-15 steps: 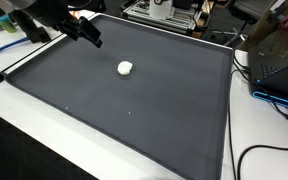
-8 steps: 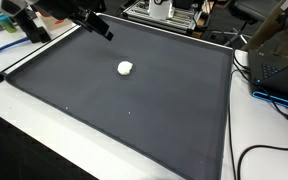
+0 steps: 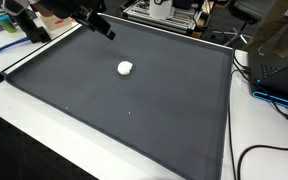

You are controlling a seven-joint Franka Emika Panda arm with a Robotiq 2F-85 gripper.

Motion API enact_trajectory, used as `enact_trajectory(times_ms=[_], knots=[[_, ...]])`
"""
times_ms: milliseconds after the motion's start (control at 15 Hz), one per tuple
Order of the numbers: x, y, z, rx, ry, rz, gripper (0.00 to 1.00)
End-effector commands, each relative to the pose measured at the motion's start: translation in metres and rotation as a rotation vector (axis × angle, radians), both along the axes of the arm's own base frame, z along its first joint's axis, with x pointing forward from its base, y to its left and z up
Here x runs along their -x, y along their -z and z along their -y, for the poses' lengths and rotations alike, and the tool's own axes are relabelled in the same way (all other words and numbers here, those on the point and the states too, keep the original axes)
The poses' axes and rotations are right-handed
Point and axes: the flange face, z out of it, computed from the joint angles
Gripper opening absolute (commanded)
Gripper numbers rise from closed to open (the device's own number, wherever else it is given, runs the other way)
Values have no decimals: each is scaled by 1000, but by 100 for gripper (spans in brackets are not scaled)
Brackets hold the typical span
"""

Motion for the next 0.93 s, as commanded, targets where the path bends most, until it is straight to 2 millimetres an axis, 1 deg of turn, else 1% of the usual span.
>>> enact_trajectory(times_ms=[0, 67, 133, 333, 467, 600, 867], knots=[[0, 0, 0, 0, 0, 0, 100], [-1, 3, -4, 31, -9, 62, 100], [1, 6, -2, 53, -28, 104, 100], [7, 12, 8, 48, -31, 197, 100], [18, 12, 16, 51, -22, 207, 100], [37, 10, 24, 33, -9, 176, 100], [84, 7, 32, -21, -13, 91, 100]])
